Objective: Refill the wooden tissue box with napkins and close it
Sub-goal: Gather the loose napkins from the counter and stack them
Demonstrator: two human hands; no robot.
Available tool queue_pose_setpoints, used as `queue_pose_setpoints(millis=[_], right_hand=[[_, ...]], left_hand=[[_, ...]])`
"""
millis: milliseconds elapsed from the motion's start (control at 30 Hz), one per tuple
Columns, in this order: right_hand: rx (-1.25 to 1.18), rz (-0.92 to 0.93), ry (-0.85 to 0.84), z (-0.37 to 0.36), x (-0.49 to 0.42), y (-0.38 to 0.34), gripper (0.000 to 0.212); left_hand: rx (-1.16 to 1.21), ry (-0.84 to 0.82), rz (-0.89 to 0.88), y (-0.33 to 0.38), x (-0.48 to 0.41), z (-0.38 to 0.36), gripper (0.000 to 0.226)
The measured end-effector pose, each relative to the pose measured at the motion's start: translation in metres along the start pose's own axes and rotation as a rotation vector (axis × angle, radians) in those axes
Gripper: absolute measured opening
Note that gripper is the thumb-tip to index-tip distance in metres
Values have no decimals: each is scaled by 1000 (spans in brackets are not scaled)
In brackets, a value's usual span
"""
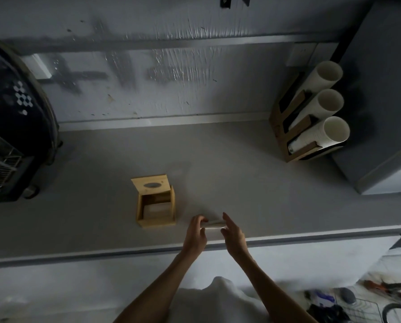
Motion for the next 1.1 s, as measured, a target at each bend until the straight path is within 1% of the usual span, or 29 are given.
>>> queue_pose_setpoints(millis=[100,200,333,400,433,500,533,567,667,700,800,833,933,1100], right_hand=[[-21,-9,-41,-3,3,-1,64],[6,23,-49,-7,4,-3,70],[-73,-9,-63,-9,1,-3,71],[-55,-2,-56,-8,2,0,67],[-43,-6,-33,-6,2,0,62],[-26,-10,56,0,0,-1,47],[-24,1,97,3,-1,-3,40],[-25,14,125,6,-1,-5,35],[-5,13,138,7,0,-5,30],[2,-1,130,5,1,-3,30],[-2,-9,141,4,2,2,26],[-1,2,147,5,1,3,26],[14,5,130,6,2,6,31],[-41,-29,158,7,2,8,27]], left_hand=[[13,19,1,-3,1,-1,29],[8,13,-3,-2,1,-2,30],[26,0,-1,-5,-3,-5,36],[39,-12,26,-5,-5,-5,29],[58,-12,15,-4,-5,-3,34],[88,17,-57,-7,-8,-1,76],[85,37,-69,-10,-10,0,85],[72,41,-82,-10,-10,1,86],[56,6,-49,-15,-9,2,84],[44,-20,-33,-16,-8,2,78],[-2,-32,-15,-16,-7,4,29],[-4,-18,-30,-16,-7,5,25],[-26,-17,-55,-13,-4,6,24],[-15,6,-13,-14,-3,8,20]])
Point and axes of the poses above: each hand's wrist, its own x-axis away from the middle knuckle, its own z-axis out of the back of the hand, y = z × x, the point moved 3 cm from there along -x, towards the middle knuckle, and after that the axes turned 7 degrees about x, right-handed, at the moved point
